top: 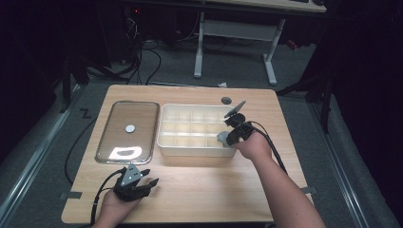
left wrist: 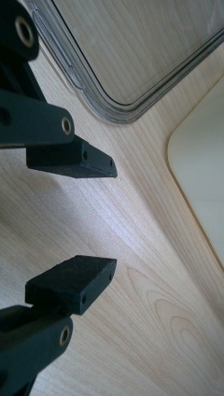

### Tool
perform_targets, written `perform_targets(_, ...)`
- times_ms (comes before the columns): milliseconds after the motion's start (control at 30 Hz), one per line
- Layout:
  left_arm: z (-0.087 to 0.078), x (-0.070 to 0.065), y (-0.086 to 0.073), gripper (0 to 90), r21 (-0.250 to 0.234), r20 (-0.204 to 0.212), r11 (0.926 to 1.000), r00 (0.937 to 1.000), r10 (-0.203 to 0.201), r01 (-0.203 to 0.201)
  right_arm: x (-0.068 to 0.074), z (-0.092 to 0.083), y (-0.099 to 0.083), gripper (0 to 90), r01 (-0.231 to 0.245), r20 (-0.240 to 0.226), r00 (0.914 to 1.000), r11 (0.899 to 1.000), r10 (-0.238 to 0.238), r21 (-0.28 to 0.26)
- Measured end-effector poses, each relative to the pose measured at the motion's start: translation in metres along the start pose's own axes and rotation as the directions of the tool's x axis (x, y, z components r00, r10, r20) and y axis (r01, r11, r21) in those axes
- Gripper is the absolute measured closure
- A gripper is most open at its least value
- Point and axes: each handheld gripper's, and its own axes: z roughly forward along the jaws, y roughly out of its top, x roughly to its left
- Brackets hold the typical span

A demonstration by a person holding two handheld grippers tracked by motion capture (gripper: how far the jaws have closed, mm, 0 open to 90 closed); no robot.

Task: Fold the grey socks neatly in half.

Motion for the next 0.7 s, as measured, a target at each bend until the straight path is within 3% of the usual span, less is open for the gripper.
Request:
perform_targets(267,0.001,-0.001,0.0,49.2,-0.001,0.002,1.0,1.0,0.0,0.0,0.001,0.009,0.0,74.7,0.031,0.009,0.9995,0.999,-0.031,0.027)
perform_targets(700,0.002,-0.002,0.0,49.1,0.007,0.005,1.0,1.0,0.007,-0.007,0.002,0.021,0.0,74.3,0.041,0.005,0.9991,0.998,-0.041,0.056)
